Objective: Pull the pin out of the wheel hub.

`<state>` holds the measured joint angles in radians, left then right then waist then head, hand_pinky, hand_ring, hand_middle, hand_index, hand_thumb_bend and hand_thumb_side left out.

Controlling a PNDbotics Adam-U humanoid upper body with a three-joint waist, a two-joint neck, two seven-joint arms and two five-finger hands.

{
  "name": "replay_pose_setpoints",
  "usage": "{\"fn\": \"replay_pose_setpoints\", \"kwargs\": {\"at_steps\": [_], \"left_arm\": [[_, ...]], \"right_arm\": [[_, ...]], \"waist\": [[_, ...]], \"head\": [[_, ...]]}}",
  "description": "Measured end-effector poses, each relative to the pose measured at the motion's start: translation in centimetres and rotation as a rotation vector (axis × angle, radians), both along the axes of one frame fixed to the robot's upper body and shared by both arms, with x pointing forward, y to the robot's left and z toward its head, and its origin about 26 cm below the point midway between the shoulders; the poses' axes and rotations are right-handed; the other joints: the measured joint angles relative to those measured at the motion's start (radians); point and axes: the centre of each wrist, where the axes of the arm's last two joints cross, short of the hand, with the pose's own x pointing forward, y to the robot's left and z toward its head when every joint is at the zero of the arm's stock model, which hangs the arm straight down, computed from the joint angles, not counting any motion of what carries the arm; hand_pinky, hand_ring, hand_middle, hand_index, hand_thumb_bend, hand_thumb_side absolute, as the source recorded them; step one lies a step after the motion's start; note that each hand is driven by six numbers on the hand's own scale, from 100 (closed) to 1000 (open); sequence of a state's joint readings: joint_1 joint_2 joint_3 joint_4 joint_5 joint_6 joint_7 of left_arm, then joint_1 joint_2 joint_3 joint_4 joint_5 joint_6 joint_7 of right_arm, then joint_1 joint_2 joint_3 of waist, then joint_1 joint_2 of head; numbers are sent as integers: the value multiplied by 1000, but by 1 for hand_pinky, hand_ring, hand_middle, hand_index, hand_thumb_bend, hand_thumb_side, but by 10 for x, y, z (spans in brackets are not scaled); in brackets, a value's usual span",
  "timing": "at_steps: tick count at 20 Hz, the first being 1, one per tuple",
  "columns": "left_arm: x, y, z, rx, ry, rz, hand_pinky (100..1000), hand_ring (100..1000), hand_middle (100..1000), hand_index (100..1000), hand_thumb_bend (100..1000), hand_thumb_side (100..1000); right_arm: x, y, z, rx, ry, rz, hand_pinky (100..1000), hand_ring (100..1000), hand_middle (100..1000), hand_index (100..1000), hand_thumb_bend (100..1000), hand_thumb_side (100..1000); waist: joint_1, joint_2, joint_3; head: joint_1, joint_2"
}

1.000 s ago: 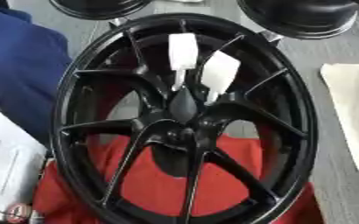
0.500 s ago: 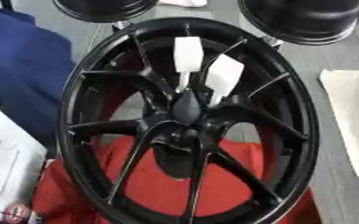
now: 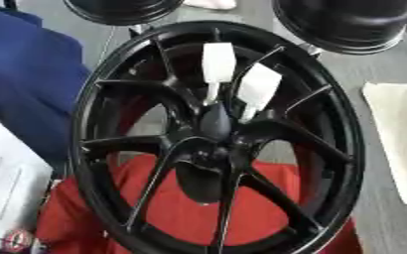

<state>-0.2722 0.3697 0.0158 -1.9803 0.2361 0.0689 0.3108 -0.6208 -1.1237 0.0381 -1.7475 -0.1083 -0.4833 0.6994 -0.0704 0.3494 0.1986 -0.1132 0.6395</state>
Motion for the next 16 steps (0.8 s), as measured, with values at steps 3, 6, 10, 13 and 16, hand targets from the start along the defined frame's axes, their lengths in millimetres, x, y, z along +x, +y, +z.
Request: {"fn": "replay_pose_setpoints", "kwargs": {"at_steps": [3,6,10,13,16], "left_arm": [[0,0,0,4,1,-2,695,734,611,699,100,788],[0,0,1,11,1,-4,695,733,611,698,100,788],[0,0,1,13,2,-9,695,733,611,699,100,788],[0,0,1,15,2,-12,695,733,612,698,100,787],[0,-1,1,16,2,-13,695,733,611,698,100,788]], "right_arm": [[2,2,0,-58,29,-41,856,812,752,804,100,445],[4,6,-2,-111,31,-62,856,814,753,806,100,461],[6,15,0,-153,14,-58,854,818,755,805,100,433],[9,24,3,-173,-6,-36,855,823,761,808,100,416],[14,32,2,-182,-12,-14,859,836,780,823,100,421]], "waist": [[-2,0,4],[-6,0,8],[-6,0,13],[-6,0,19],[-7,0,26]], "head": [[-4,-1],[-9,-3],[-14,-5],[-21,-5],[-26,-5]]}}
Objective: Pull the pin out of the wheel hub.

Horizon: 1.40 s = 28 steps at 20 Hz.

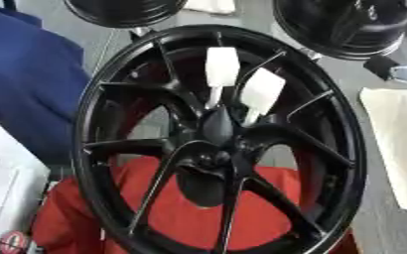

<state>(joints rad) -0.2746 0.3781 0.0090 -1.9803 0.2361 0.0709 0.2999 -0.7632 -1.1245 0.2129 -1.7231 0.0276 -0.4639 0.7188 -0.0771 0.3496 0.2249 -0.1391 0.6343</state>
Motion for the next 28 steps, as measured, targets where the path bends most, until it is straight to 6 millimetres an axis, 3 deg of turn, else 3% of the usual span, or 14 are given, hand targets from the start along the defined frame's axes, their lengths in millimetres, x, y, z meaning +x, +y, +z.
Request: {"fn": "replay_pose_setpoints", "kwargs": {"at_steps": [10,18,19,24,28], "left_arm": [[0,-1,0,4,4,-9,695,732,611,698,100,792],[0,-2,1,5,2,-11,695,732,611,698,100,793],[0,-2,1,5,1,-12,696,731,611,697,100,795],[1,-2,1,5,0,-13,696,731,611,697,100,783],[1,-2,1,5,0,-13,696,731,611,697,100,798]], "right_arm": [[28,20,-15,-11,0,49,884,877,825,894,100,232],[42,27,-21,0,-13,72,881,871,822,904,115,200],[43,27,-22,2,-13,73,886,877,836,923,169,115],[48,34,-25,6,-14,94,899,888,849,927,248,100],[51,36,-31,-3,-11,104,904,890,852,925,221,100]], "waist": [[-8,0,14],[-11,1,16],[-11,1,16],[-14,8,22],[-17,10,21]], "head": [[-23,24],[-26,32],[-26,32],[-52,36],[-94,45]]}}
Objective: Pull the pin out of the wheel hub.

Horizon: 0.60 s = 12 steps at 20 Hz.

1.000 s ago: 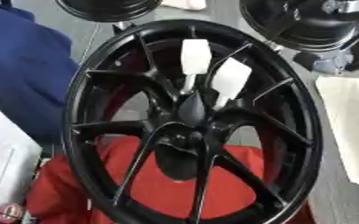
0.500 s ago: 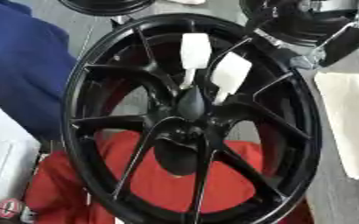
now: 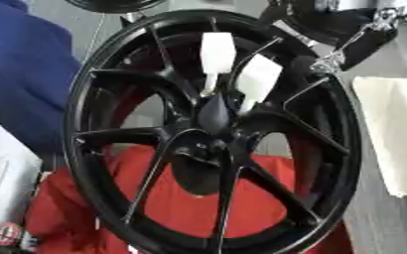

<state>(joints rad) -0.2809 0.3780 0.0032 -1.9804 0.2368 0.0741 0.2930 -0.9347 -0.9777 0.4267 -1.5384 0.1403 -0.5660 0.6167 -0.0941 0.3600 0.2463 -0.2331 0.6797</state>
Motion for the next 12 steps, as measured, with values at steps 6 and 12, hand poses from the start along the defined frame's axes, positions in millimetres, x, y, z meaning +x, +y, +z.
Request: {"fn": "replay_pose_setpoints", "kwargs": {"at_steps": [6,12], "left_arm": [[0,0,0,1,1,-1,696,730,611,697,100,798],[0,0,0,1,1,-2,696,730,611,696,100,799]], "right_arm": [[4,7,-3,1,-3,26,904,890,851,920,220,100],[6,12,-9,5,10,47,902,885,837,903,188,100]], "waist": [[0,3,0],[0,4,2]], "head": [[-30,5],[-26,5]]}}
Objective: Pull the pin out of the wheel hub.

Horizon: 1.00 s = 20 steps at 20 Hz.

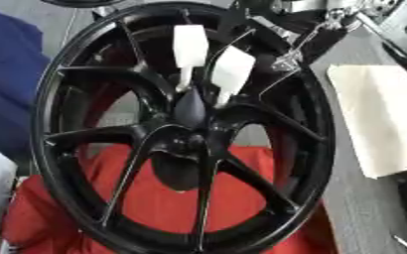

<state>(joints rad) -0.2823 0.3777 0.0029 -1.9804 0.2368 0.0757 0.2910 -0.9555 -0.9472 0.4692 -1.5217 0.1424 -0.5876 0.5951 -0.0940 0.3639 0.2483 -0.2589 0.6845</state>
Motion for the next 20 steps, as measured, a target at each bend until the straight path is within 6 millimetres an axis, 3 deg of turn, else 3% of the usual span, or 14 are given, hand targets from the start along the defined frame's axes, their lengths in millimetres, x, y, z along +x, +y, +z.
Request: {"fn": "replay_pose_setpoints", "kwargs": {"at_steps": [8,14,20], "left_arm": [[0,0,0,1,0,-1,697,730,612,697,100,801],[0,0,1,1,0,-2,697,730,611,697,100,800],[0,-1,0,4,5,-7,698,730,611,697,100,799]], "right_arm": [[1,4,-9,-17,22,10,904,886,837,897,183,100],[-1,5,-11,-55,6,1,906,900,850,911,296,100],[-3,7,-2,-102,-42,-11,916,911,869,934,342,223]], "waist": [[-8,0,6],[-13,0,5],[-20,-3,-2]], "head": [[11,0],[16,0],[21,0]]}}
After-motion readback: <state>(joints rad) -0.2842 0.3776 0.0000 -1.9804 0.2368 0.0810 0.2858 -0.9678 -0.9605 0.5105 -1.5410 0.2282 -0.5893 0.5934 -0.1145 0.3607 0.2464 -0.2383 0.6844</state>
